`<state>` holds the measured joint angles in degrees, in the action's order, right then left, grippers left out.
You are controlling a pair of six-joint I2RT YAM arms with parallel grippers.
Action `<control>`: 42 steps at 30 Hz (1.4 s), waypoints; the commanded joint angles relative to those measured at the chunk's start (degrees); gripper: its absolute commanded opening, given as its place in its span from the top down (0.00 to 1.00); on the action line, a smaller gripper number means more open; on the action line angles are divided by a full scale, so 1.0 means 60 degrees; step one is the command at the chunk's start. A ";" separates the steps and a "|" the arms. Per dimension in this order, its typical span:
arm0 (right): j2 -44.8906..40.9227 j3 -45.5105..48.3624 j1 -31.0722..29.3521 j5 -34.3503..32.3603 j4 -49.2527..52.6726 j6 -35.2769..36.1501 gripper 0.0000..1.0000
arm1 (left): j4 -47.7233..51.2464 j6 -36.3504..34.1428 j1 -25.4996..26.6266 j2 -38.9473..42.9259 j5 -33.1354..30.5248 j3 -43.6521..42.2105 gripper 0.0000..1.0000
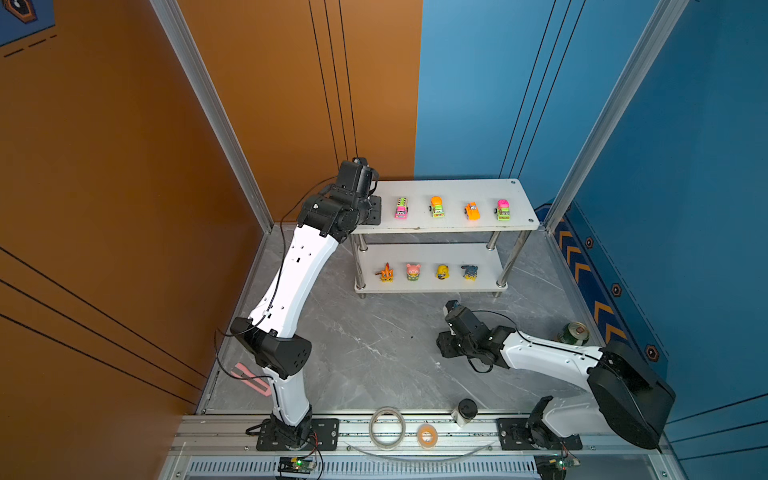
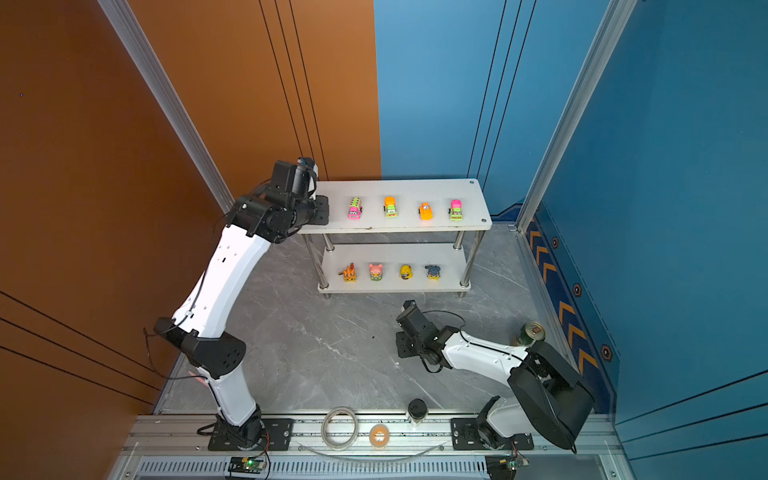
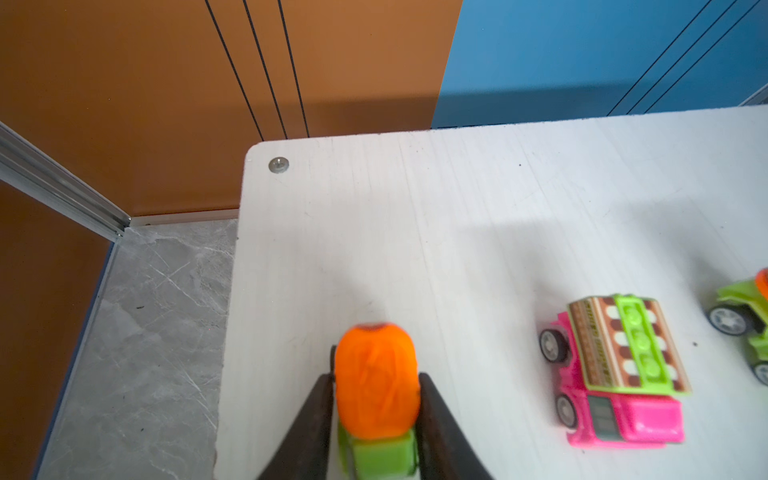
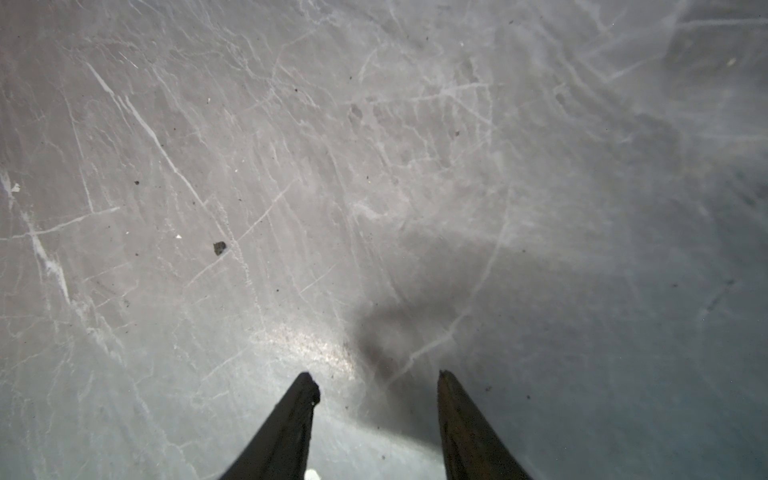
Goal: Place and organize the plastic toys onto the shelf
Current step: 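Lower the green car onto the top shelf beside the pink car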
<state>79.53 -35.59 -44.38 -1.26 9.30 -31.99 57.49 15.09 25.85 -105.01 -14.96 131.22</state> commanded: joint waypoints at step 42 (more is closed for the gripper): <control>0.0037 0.0038 -0.0002 -0.0069 -0.0269 -0.0061 0.49 | 0.0214 0.0604 0.0413 -0.0091 -0.0442 0.0263 0.73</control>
<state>79.90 -35.57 -44.36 -1.28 8.27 -31.99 57.78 17.87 27.62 -105.10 -16.27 131.39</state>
